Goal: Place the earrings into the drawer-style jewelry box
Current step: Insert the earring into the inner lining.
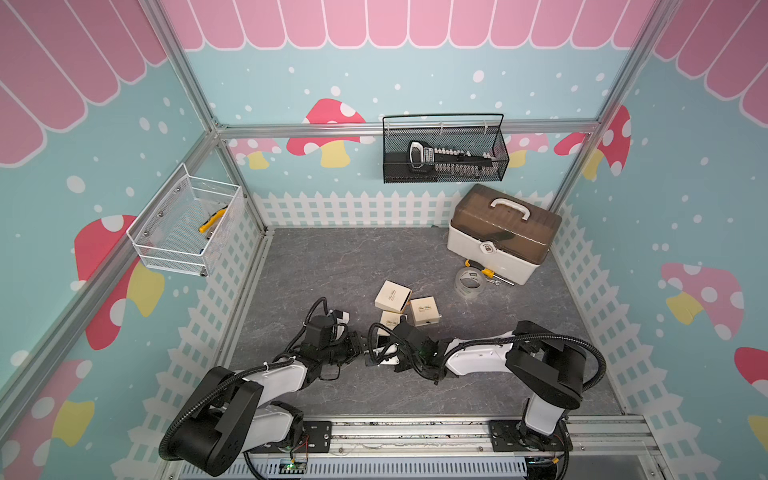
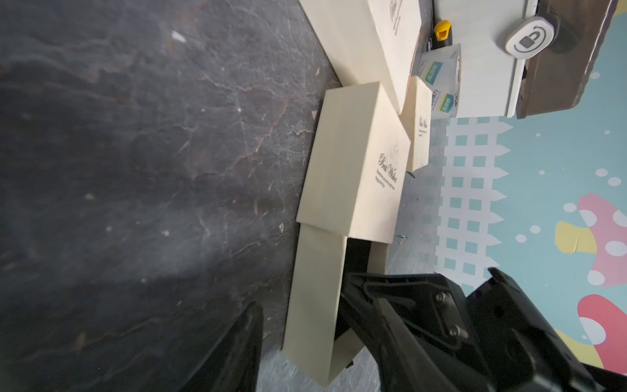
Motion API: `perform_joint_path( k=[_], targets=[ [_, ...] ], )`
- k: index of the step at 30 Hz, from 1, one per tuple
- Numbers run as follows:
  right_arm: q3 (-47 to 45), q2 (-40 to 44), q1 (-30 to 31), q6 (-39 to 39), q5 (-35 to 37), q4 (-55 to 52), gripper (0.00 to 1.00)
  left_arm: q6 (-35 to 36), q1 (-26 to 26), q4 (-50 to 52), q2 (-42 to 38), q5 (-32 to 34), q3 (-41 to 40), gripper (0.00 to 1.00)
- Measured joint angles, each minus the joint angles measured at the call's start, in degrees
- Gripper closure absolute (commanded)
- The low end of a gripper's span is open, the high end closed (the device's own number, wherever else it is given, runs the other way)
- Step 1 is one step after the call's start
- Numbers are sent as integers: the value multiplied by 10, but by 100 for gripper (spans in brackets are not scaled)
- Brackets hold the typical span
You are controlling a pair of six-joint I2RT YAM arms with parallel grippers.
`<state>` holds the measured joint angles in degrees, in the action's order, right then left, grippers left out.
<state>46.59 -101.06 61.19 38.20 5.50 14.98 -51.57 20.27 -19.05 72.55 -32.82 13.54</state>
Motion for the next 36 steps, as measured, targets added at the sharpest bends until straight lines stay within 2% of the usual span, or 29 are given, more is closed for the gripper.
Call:
perform_joint_path(
  k=[4, 11, 17, 20, 24, 28, 36],
  targets=[
    [0, 4, 0, -7, 0, -2, 81, 4, 0, 2, 0, 0, 0, 47],
    [0, 21, 0, -22, -2, -4, 80, 9, -3, 6, -1, 0, 7, 47],
    [0, 50, -9, -58, -18, -4, 83, 24, -4, 30, -25, 2, 17, 47],
    [0, 61, -20, -90, -32, -4, 91, 33, -4, 42, -41, 5, 21, 48],
    [11, 63, -43, -160, -64, -35, 94, 43, -3, 54, -53, 10, 22, 50],
    [60, 57, -74, -233, -106, -97, 100, 51, 16, 63, -54, 22, 22, 53],
    [125, 38, -128, -339, -208, -166, 100, 67, 56, 82, -54, 45, 23, 56]
  ],
)
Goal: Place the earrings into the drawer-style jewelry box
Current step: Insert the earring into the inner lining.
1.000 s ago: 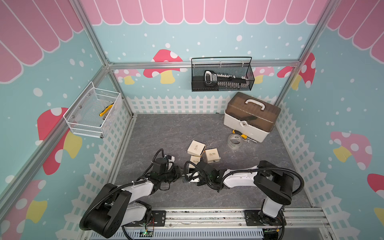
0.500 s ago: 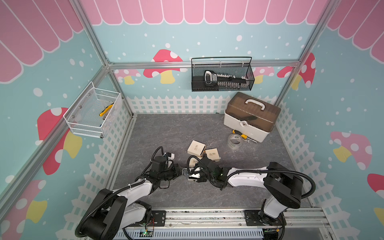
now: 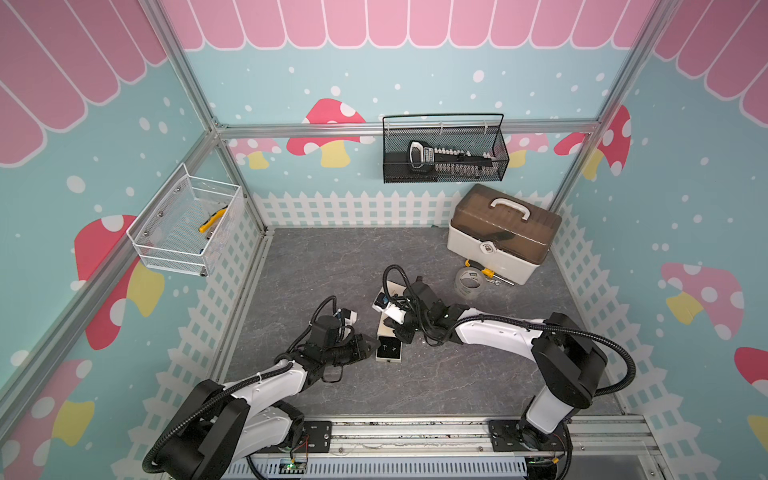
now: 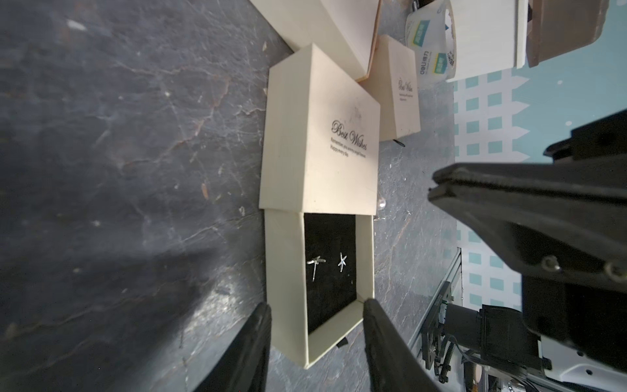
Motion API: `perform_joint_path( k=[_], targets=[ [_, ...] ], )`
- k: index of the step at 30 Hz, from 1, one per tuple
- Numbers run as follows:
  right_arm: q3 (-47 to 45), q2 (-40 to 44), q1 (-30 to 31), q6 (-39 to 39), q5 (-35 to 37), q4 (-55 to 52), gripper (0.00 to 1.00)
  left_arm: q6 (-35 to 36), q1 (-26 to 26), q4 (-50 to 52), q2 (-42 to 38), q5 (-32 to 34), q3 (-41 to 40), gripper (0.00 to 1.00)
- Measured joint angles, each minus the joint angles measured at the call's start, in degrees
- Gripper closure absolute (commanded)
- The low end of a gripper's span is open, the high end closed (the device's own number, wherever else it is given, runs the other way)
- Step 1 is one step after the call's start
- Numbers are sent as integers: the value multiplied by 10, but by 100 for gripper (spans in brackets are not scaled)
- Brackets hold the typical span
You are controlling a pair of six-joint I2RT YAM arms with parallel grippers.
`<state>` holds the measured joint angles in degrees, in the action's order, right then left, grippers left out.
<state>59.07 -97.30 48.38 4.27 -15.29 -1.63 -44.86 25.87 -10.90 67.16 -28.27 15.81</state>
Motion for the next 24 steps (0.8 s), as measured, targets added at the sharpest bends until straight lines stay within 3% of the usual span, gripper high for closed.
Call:
perform_joint_path(
  k=[7, 24],
  targets=[
    [29, -38, -2, -14, -37, -52, 100, 12, 1, 8, 22, 11, 8, 60],
    [66, -83, 1, 0, -48, -109, 100, 20, 6, -5, 70, 11, 16, 67]
  ],
)
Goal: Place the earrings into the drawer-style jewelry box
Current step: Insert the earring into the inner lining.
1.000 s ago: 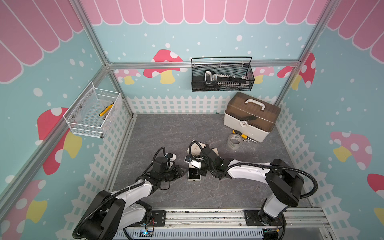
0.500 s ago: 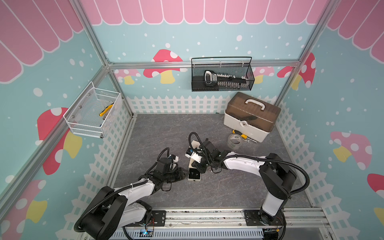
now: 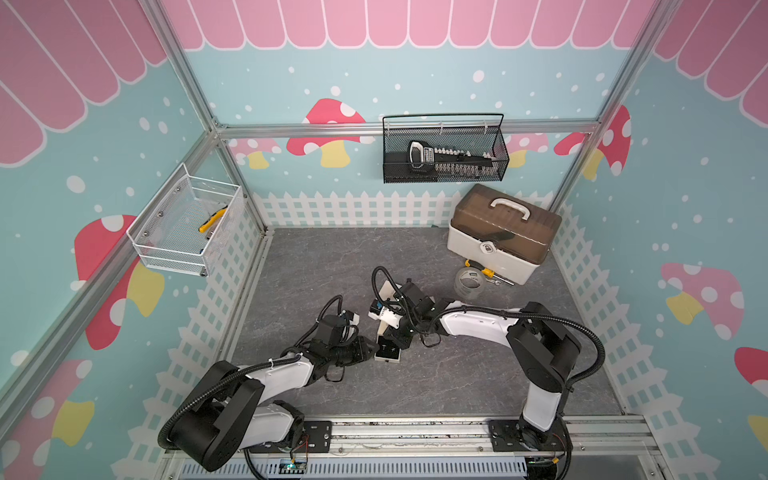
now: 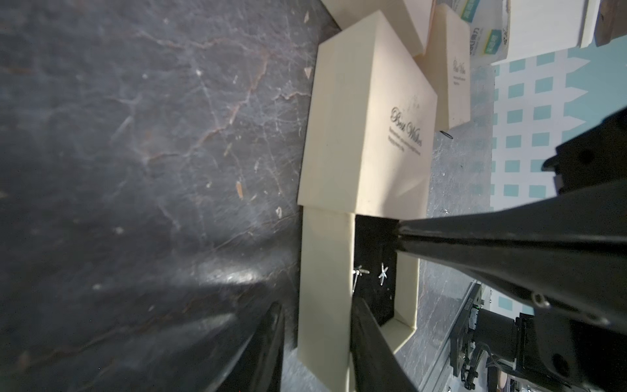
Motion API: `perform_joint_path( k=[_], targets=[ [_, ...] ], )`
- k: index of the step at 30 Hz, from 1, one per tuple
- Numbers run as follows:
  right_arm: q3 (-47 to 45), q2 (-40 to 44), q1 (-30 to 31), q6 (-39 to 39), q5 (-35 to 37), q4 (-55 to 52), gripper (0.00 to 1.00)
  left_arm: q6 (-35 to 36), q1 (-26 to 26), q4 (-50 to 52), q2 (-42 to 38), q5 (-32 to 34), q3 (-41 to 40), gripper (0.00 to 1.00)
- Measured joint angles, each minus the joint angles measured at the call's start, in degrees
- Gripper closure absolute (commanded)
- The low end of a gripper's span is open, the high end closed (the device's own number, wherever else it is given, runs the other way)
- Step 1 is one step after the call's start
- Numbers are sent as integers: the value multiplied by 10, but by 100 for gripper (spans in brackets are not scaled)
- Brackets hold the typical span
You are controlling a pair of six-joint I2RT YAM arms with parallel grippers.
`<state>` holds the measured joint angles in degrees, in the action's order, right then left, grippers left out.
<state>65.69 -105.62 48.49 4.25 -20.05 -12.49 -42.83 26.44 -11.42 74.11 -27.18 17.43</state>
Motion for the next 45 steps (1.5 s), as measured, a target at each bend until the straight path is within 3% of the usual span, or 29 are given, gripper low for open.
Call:
perform_joint_path(
  k=[16, 45],
  targets=[
    [8, -19, 11, 12, -6, -13, 100, 1, 0, -2, 1, 0, 3, 74],
    [8, -19, 15, 26, -40, -27, 100, 2, 0, -9, 10, 0, 4, 76]
  ],
)
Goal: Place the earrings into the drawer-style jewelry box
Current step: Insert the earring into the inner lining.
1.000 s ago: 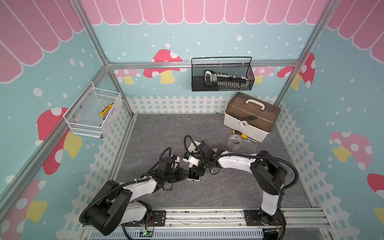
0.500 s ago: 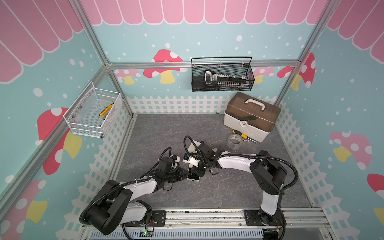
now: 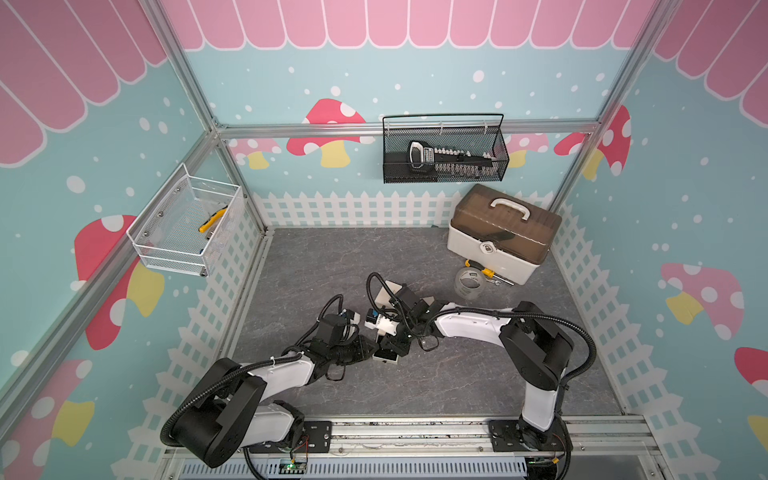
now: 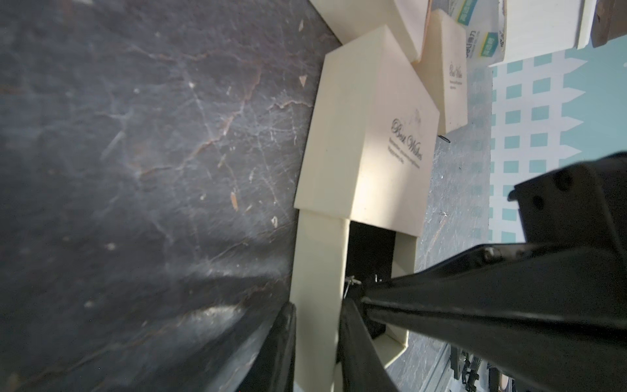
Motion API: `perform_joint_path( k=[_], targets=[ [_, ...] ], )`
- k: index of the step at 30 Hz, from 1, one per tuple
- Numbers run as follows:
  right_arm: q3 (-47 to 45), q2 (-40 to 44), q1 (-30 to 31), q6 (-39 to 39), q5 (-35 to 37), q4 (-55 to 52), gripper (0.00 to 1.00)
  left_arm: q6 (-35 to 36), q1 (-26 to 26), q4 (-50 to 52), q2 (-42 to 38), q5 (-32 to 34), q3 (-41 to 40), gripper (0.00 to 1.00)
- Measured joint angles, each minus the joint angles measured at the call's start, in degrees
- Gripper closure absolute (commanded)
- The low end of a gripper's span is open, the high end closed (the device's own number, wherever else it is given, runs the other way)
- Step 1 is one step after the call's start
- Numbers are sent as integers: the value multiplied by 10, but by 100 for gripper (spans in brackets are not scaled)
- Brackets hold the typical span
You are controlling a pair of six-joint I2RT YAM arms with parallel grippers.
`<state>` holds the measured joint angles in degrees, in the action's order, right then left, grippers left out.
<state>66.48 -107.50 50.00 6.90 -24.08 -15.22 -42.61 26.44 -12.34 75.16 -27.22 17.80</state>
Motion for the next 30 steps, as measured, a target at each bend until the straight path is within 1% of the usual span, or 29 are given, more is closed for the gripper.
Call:
perform_joint_path(
  k=[15, 22, 25, 30],
  targets=[
    [9, -23, 3, 8, -6, -5, 100, 0, 0, -4, 7, 0, 2, 75],
    [7, 5, 3, 8, 7, -1, 100, 7, 0, 5, -12, 6, 2, 70],
    [1, 28, 3, 7, 18, 8, 97, 10, -1, 13, -33, 11, 2, 66],
    [0, 37, 3, 5, 32, 17, 89, 13, -2, 19, -56, 18, 2, 65]
  ],
)
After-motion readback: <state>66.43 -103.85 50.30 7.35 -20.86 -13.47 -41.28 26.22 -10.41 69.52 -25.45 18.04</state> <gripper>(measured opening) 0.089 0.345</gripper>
